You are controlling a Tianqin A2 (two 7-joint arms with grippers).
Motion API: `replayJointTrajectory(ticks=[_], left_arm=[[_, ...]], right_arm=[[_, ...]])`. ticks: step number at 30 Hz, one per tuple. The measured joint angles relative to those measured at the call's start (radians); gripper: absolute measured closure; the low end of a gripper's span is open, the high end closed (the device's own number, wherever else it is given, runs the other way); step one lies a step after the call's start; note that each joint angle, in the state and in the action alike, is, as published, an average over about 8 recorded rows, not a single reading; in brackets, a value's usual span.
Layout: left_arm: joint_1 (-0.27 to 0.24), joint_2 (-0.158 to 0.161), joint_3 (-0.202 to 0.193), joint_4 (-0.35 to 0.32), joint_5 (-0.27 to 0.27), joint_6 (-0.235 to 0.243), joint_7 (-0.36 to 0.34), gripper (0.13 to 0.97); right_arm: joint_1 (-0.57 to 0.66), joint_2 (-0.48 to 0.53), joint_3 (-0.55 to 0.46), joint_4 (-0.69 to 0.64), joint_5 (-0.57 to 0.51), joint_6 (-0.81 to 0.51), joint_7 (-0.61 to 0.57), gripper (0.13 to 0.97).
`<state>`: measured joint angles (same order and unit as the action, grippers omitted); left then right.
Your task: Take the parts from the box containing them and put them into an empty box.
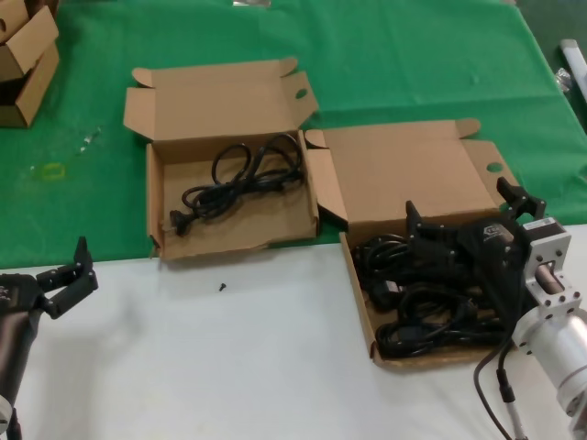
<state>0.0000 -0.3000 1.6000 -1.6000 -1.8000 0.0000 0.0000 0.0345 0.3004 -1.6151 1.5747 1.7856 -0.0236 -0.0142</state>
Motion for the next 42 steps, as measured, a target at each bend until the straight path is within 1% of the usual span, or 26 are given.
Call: replayJointTrajectory(ticks=[42], left_arm=[[0.000, 0.000, 0.000, 0.000, 0.000, 0.000, 0.000, 0.132]], right_arm=[[0.000, 0.000, 0.000, 0.000, 0.000, 0.000, 0.000, 0.129]])
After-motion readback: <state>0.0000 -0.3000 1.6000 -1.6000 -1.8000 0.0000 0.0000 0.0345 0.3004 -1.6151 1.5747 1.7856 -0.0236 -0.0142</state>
